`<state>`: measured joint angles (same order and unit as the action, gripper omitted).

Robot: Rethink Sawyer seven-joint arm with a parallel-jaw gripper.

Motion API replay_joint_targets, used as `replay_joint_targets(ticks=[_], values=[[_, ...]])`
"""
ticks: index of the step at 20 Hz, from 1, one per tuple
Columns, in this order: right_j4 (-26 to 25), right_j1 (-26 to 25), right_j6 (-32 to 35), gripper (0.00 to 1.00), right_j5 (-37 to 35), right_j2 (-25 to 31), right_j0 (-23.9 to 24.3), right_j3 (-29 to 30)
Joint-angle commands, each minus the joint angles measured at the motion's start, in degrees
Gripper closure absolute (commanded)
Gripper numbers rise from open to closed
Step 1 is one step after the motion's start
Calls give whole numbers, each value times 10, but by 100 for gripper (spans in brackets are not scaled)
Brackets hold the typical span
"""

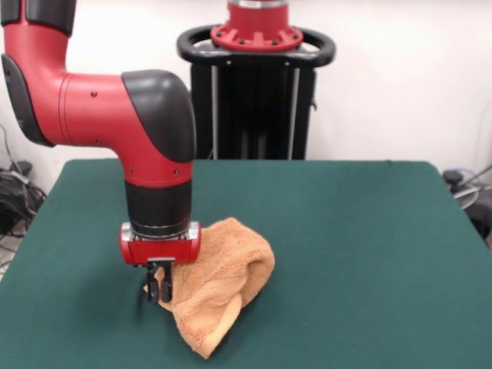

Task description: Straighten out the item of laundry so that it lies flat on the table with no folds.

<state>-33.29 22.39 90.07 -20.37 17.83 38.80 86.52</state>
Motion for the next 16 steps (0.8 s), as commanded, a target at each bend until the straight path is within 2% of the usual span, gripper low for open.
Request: replay_joint_targets(ticks=[1,10,16], values=[[-63,-3,-48,100,-1,4,1,26],[-69,3,-34,100,-9,5,1,44],[-64,37,-35,100,-19,9,7,71]])
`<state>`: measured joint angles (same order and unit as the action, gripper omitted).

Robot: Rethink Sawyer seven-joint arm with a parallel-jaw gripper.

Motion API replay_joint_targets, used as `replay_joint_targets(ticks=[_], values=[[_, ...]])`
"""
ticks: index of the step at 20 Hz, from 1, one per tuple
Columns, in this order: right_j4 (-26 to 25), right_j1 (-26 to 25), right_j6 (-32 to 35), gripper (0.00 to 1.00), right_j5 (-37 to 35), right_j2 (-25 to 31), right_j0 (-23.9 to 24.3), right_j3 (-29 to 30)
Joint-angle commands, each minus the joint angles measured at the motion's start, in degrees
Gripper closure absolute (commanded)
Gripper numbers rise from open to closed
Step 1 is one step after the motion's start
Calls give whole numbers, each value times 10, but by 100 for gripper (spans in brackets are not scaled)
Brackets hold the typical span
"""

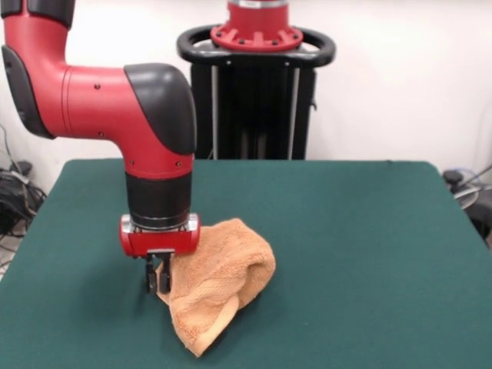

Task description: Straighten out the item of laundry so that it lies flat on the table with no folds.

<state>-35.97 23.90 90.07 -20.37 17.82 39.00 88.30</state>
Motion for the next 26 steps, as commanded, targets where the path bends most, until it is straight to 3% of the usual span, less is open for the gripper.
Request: replay_joint_targets(ticks=[1,7,12,15,23,26], values=[[-30,43,-42,100,-31,14,9,68],[20,189,-70,100,-104,36,31,163],[39,235,-70,100,-131,51,37,199],[25,220,-53,100,-113,53,33,196],[-16,103,-38,100,-60,52,26,118],[-20,90,-41,100,-52,54,28,108]])
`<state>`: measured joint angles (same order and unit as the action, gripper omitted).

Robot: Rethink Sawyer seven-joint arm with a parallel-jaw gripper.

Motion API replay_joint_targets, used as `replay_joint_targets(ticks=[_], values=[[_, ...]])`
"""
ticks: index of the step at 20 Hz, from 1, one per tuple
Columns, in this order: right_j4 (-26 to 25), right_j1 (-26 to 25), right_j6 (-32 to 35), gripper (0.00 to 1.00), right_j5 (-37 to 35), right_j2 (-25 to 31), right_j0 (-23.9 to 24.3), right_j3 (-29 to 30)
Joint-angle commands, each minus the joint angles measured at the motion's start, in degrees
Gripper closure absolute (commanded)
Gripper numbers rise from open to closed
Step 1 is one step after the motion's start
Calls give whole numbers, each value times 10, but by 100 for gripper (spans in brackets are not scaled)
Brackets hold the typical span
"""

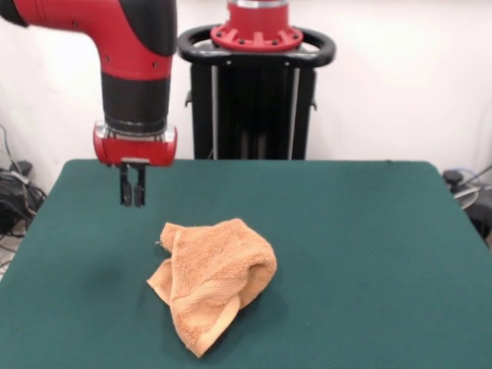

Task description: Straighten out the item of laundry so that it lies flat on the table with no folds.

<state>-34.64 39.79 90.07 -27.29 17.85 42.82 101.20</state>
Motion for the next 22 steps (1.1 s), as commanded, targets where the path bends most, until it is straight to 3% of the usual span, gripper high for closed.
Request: replay_joint_targets(ticks=[1,2,7,22], values=[[-31,-71,-39,100,32,61,-1,-15],[-27,-73,-37,0,39,66,5,-12],[-32,-69,-23,0,27,46,-13,-16],[-47,-133,-4,0,60,38,-23,-52]])
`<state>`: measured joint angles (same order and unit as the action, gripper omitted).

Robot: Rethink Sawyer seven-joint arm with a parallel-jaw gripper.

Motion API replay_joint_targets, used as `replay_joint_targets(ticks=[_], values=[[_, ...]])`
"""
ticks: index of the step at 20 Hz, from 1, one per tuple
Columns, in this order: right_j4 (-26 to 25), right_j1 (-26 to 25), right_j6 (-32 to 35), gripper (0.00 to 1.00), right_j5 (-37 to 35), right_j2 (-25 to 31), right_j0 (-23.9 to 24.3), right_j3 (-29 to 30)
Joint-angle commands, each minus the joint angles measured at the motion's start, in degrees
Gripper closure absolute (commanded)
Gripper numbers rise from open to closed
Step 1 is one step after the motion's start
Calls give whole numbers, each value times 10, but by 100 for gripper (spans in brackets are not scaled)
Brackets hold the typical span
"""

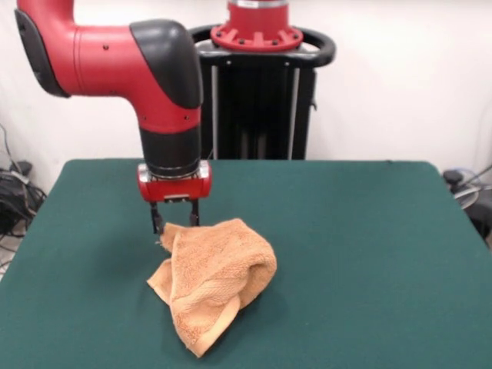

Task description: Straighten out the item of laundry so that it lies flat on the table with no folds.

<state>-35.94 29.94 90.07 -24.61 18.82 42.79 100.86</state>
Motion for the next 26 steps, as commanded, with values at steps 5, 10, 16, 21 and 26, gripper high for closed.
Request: replay_joint_targets(ticks=[5,10,16,21,26], values=[[-36,-51,9,0,48,19,-36,-59],[-37,-64,24,0,65,11,-46,-63],[-50,-68,16,0,85,21,-38,-62],[-48,-69,10,100,82,29,-31,-63],[-37,-52,28,100,64,11,-48,-55]])
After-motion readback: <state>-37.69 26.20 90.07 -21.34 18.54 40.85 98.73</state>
